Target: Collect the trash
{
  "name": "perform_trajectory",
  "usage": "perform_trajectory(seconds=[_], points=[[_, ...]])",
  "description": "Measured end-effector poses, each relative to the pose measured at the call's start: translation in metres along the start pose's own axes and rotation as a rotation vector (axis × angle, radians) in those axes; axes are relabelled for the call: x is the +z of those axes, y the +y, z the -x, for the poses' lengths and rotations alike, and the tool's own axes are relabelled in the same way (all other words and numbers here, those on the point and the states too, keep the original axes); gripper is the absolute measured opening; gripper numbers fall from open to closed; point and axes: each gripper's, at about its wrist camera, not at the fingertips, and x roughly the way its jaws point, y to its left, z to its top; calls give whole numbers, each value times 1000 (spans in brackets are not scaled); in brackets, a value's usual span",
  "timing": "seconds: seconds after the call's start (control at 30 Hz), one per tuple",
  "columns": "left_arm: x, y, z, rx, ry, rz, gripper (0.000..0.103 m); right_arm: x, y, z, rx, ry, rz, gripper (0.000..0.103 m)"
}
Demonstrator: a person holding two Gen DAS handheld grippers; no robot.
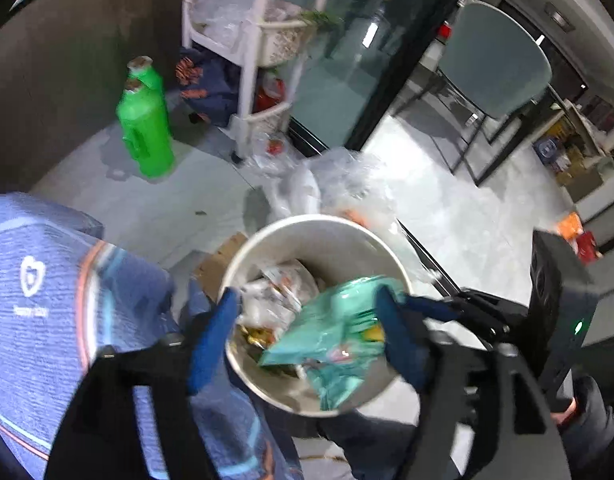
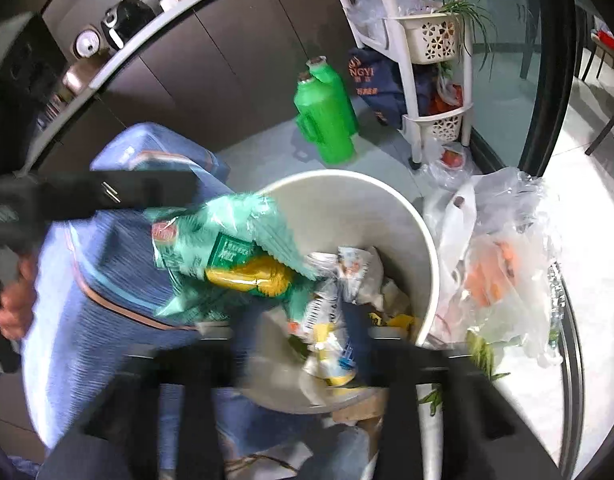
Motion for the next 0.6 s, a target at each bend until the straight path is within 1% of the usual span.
perform_trajectory(seconds=[0.03,0.07,0.1,0.13,0.17,0.37,0.5,0.6], points=[[2,1,1,12,-15,2,90,-2,0,1,-6,-10,11,77],[3,2,5,30,-33,4,94,-4,-1,1,-6,-14,20,78],[3,4,7,46,-47,5,100,-4,-3,1,-2,-13,19,81],[5,5,12,68,-76,5,99,-6,-4,3,3,-17,16,91],[5,5,15,77,-88,8,99,-7,-4,5,3,-26,18,95],[6,8,38,89,-146,62,100,-10,-1,18,-17,-43,12,95],[0,4,57,128,-183,60,100,-12,6,32,-17,-58,-17,95],[-8,0,78,153,-220,80,100,-12,15,43,-15,-70,-33,95]])
